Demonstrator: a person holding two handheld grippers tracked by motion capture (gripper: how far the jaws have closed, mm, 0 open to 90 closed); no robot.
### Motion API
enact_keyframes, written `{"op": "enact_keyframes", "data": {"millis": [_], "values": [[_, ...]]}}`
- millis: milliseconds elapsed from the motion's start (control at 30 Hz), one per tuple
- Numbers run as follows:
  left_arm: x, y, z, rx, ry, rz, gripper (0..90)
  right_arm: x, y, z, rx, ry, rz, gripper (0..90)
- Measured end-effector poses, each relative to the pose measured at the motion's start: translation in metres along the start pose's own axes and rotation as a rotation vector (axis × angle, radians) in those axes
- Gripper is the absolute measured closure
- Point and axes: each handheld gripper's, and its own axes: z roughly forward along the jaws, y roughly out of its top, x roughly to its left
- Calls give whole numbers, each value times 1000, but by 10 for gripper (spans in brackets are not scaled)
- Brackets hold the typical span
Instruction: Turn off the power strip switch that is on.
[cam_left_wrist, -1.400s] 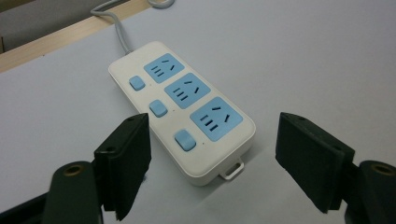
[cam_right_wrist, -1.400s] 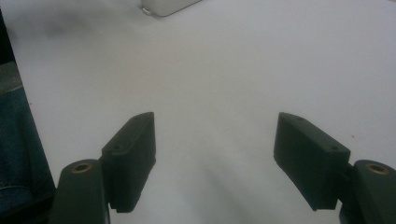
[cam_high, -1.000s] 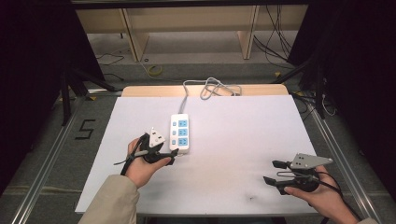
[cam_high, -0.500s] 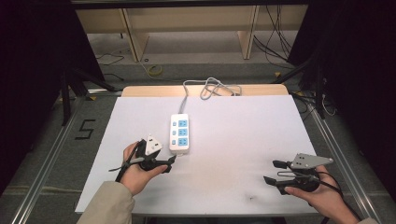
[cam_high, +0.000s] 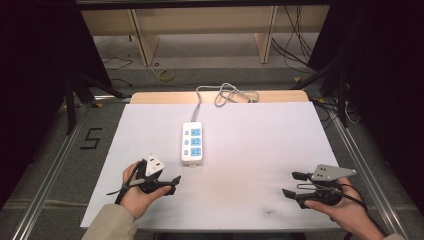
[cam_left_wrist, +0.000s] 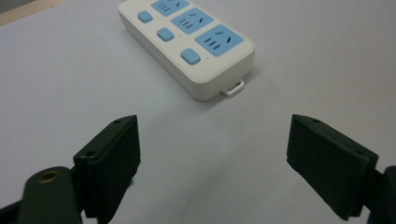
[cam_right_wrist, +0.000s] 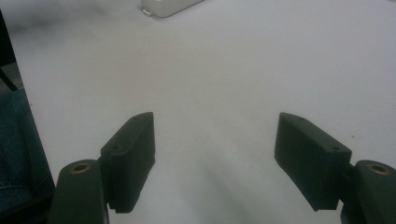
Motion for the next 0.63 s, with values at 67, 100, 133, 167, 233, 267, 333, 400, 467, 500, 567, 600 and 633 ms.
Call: {"op": "enact_keyframes", "data": {"millis": [67,100,133,167,233,267,333,400,467,500,567,600,633], "values": [[0,-3,-1,1,3,-1,171,0,0,0,-2,2,2,294],[1,-4,-2,0,4,-2,170,0,0,0,1,2,1,294],[1,-5,-2,1,3,-9,171,0,0,0,1,2,0,294],[2,-6,-2,2,1,-9,171,0,0,0,1,3,-1,294],[2,-8,-2,7,6,-12,171,0,0,0,4,4,-5,294],[2,-8,-2,10,5,-8,171,0,0,1,4,4,-2,294],[1,-8,-2,11,4,-1,171,0,0,1,2,5,-5,294],[0,-8,-1,16,1,9,171,-1,0,2,4,3,-12,294],[0,-8,0,22,-2,11,171,-1,0,2,4,1,-7,294],[-1,-8,1,24,-4,16,171,-1,0,2,5,1,-5,294],[-2,-7,1,24,-6,18,171,-1,0,2,3,0,-7,293],[-3,-6,1,24,-10,21,171,-1,0,2,4,0,-6,293],[-4,-5,2,19,-14,21,171,-1,0,2,4,0,-4,293]]}}
